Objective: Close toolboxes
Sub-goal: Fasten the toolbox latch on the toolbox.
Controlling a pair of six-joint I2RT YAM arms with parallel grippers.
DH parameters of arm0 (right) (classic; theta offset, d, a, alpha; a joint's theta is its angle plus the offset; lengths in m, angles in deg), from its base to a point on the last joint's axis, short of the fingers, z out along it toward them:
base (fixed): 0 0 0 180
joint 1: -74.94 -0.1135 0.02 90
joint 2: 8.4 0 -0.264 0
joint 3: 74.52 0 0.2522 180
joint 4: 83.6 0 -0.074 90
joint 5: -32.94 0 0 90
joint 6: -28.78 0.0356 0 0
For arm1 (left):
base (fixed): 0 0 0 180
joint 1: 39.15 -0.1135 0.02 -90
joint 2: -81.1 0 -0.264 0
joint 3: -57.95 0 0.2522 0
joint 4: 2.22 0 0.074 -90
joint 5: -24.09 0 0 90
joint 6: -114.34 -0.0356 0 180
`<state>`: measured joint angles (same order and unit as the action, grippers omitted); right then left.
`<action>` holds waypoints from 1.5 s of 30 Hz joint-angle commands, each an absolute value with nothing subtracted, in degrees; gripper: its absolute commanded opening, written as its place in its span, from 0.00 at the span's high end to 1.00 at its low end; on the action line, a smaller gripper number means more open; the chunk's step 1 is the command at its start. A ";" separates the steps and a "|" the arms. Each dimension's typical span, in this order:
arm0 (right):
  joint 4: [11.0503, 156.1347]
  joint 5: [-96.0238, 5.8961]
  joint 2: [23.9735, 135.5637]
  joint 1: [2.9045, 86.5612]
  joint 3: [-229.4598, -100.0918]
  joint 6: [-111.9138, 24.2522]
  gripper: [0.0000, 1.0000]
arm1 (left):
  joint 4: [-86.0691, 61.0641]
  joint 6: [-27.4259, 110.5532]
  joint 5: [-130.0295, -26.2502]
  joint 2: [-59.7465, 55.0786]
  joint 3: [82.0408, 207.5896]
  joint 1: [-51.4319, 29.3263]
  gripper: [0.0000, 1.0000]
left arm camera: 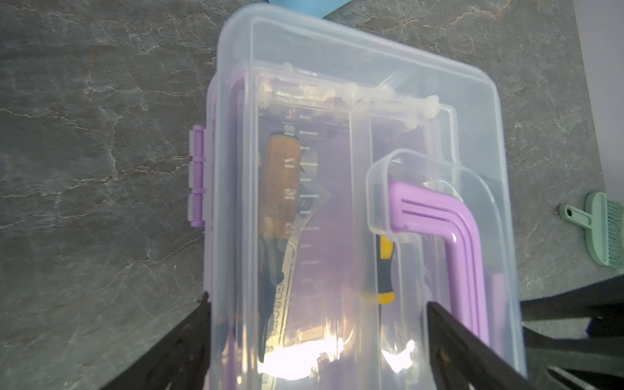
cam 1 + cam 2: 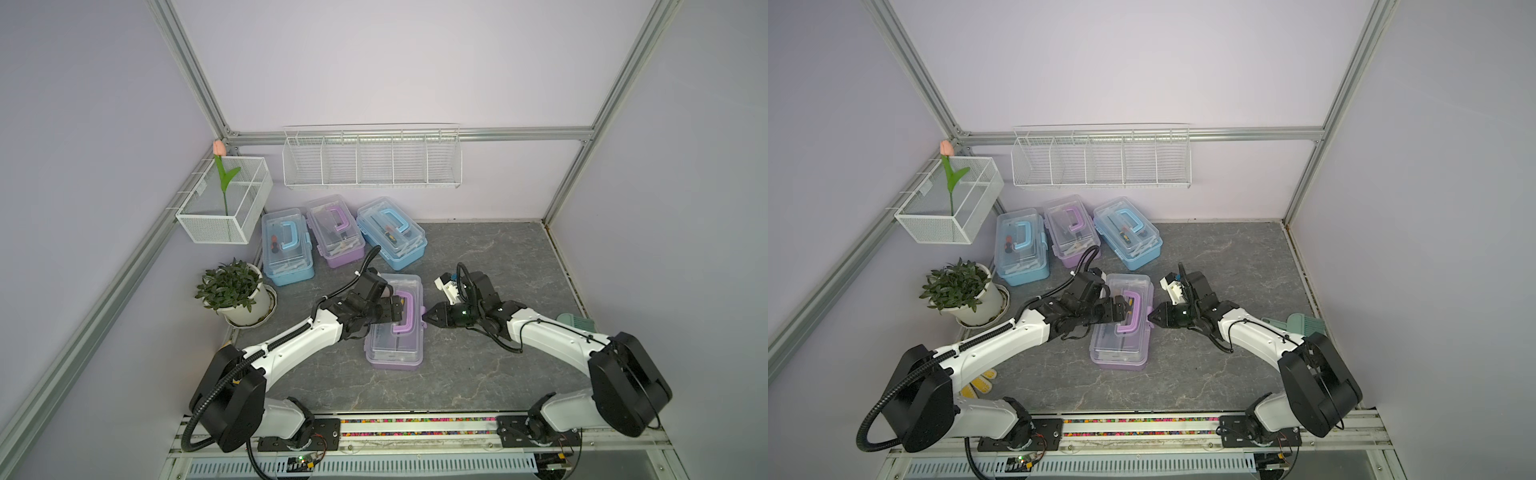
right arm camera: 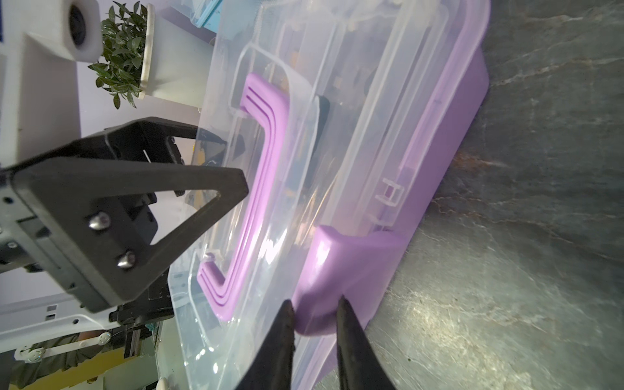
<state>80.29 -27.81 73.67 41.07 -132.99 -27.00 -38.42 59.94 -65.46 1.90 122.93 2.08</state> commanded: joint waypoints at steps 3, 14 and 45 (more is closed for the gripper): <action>75.89 -30.69 75.76 39.95 -133.63 -28.28 0.76 | -41.10 62.32 -70.70 0.61 123.47 3.84 0.04; 74.02 -32.32 77.13 38.77 -135.51 -28.52 0.77 | -41.35 62.14 -70.74 0.32 124.15 4.04 0.04; 67.79 -36.76 79.20 35.77 -140.12 -30.09 0.81 | -41.39 62.05 -70.24 0.63 124.41 4.62 0.04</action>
<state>68.14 -37.91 78.41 36.59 -140.38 -29.36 -40.34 60.31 -65.00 1.46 124.03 2.63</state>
